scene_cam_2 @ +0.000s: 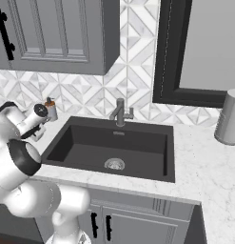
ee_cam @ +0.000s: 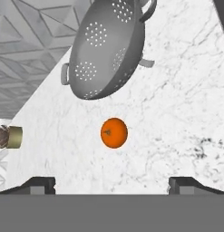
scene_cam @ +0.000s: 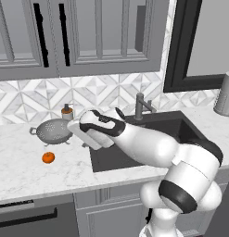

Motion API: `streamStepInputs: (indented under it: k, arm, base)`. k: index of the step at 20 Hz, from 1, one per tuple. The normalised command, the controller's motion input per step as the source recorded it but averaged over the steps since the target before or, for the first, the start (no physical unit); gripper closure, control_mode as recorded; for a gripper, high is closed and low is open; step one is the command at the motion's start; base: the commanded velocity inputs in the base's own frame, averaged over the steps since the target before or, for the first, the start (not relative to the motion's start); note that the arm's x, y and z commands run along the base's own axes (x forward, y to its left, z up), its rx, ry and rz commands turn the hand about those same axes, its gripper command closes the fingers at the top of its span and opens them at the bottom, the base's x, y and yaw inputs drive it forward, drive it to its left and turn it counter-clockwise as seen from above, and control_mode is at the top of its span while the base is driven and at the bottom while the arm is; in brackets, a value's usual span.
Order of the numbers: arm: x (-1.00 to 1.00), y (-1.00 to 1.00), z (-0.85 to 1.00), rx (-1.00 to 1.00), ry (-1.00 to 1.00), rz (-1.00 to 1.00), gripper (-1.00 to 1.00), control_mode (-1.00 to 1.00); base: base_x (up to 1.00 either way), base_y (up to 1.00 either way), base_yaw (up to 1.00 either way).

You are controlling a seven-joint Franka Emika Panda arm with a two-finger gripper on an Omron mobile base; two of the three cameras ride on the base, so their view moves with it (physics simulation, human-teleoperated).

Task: Put the colander in the sink, put the orange in the colander, and turn on the sink faucet and pour water over the colander.

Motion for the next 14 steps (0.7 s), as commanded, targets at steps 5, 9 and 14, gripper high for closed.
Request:
streamStepInputs:
  k: [5,9,14]
  arm:
    - [0.19,0.0,-0.34,0.0,0.0,-0.06,-1.0,-1.0]
    - [0.22,0.0,-0.02,0.02,-0.02,-0.1,-1.0,-1.0]
    - [0.17,0.03,0.0,0.03,-0.06,-0.12,-1.0,-1.0]
  base:
    - [0.0,0.0,0.0]
    - [0.0,0.0,0.0]
    - [0.0,0.0,0.0]
